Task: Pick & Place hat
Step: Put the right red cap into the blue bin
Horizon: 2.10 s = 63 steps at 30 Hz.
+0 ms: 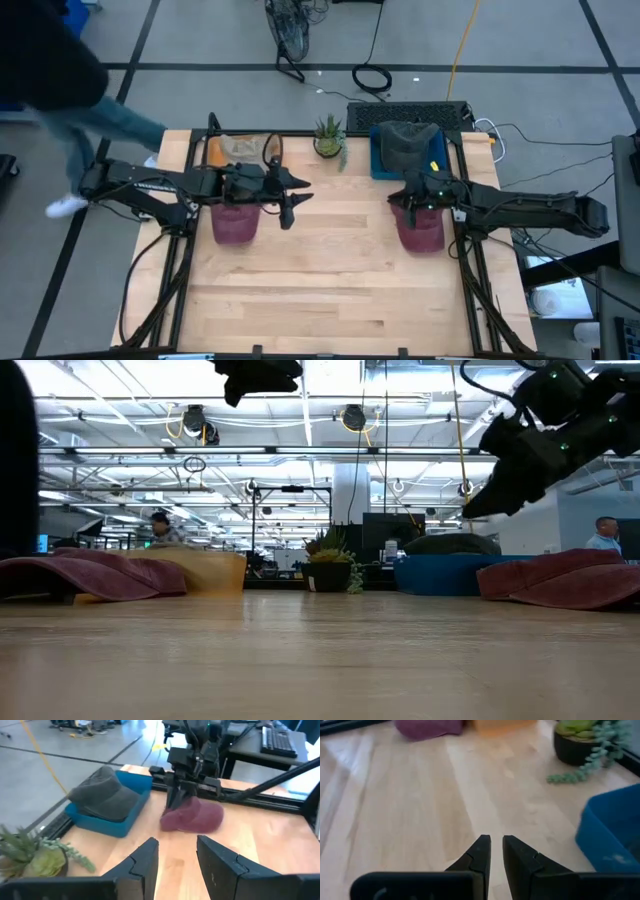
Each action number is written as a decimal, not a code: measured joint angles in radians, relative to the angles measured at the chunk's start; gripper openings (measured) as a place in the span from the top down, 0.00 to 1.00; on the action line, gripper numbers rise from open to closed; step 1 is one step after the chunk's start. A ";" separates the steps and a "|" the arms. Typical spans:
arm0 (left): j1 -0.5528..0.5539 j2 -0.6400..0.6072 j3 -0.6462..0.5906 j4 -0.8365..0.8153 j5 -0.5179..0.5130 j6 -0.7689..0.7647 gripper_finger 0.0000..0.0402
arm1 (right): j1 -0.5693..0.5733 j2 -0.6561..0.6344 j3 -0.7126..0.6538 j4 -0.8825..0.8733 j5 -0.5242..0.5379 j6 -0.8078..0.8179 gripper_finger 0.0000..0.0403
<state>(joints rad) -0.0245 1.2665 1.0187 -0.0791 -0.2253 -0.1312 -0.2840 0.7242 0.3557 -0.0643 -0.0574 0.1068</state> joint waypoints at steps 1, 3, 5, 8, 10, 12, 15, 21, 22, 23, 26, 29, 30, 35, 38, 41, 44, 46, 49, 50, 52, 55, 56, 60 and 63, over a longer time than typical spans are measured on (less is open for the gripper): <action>-0.001 0.007 0.000 0.006 0.006 0.002 0.66 | 0.012 0.000 0.003 -0.002 0.000 -0.006 0.90; -0.001 0.019 0.000 0.003 0.017 0.003 0.66 | 0.037 0.001 0.018 -0.025 0.000 -0.025 0.90; -0.001 0.029 0.000 0.002 0.020 0.003 0.66 | 0.065 0.004 0.050 -0.063 0.003 -0.056 0.90; -0.001 0.034 0.000 0.008 0.021 0.005 0.66 | 0.113 0.007 0.130 -0.157 0.009 -0.074 0.90; -0.001 0.035 0.000 0.010 0.021 0.005 0.66 | 0.146 0.014 0.201 -0.250 0.038 -0.075 0.90; -0.001 0.035 0.000 0.017 0.021 0.005 0.66 | 0.173 0.026 0.272 -0.379 0.084 -0.083 0.90; -0.001 0.035 0.000 0.029 0.022 0.005 0.66 | 0.201 0.056 0.372 -0.563 0.151 -0.100 0.90; -0.001 0.035 0.000 0.029 0.023 0.005 0.66 | 0.210 0.116 0.455 -0.779 0.240 -0.139 0.90; -0.001 0.035 0.000 0.029 0.023 0.005 0.66 | 0.208 0.125 0.457 -0.807 0.240 -0.150 0.90; -0.001 0.035 0.000 0.029 0.024 0.005 0.66 | 0.208 0.136 0.457 -0.836 0.239 -0.159 0.90; -0.001 0.035 0.000 0.028 0.024 0.005 0.66 | 0.208 0.170 0.456 -0.910 0.211 -0.164 0.90; -0.001 0.035 0.000 0.028 0.025 0.005 0.66 | 0.208 0.211 0.453 -0.949 0.180 -0.165 0.90; -0.001 0.035 0.000 0.028 0.025 0.005 0.66 | 0.209 0.220 0.453 -0.942 0.167 -0.168 0.90; -0.002 0.035 0.000 0.028 0.026 0.004 0.66 | 0.207 0.280 0.455 -0.941 0.156 -0.173 0.88; -0.002 0.035 0.000 0.027 0.026 0.004 0.66 | 0.208 0.311 0.455 -0.943 0.157 -0.173 0.81; -0.002 0.035 0.000 0.027 0.026 0.004 0.66 | 0.208 0.345 0.455 -0.943 0.157 -0.173 0.72; -0.002 0.035 0.000 0.026 0.026 0.004 0.66 | 0.208 0.376 0.455 -0.943 0.153 -0.174 0.63; -0.003 0.035 0.000 0.026 0.026 0.004 0.66 | 0.207 0.396 0.454 -0.943 0.126 -0.181 0.59; -0.002 0.035 0.000 0.026 0.026 0.004 0.66 | 0.207 0.429 0.454 -0.944 0.105 -0.184 0.55; -0.002 0.035 0.000 0.026 0.026 0.004 0.66 | 0.207 0.442 0.454 -0.946 0.105 -0.183 0.54; -0.002 0.035 0.000 0.026 0.026 0.004 0.66 | 0.205 0.467 0.454 -0.944 0.108 -0.182 0.52; -0.002 0.035 0.000 0.026 0.026 0.004 0.66 | 0.198 0.502 0.454 -0.942 0.108 -0.180 0.51; -0.002 0.035 0.000 0.026 0.026 0.004 0.66 | 0.194 0.513 0.454 -0.940 0.109 -0.180 0.51; -0.002 0.035 0.000 0.026 0.026 0.004 0.66 | 0.178 0.543 0.454 -0.939 0.108 -0.171 0.52; -0.002 0.035 0.000 0.026 0.026 0.004 0.66 | 0.165 0.555 0.454 -0.942 0.107 -0.157 0.52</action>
<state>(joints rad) -0.0269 1.3014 1.0187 -0.0528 -0.1997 -0.1276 -0.1189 1.2788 0.8097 -1.0058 0.0500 -0.0505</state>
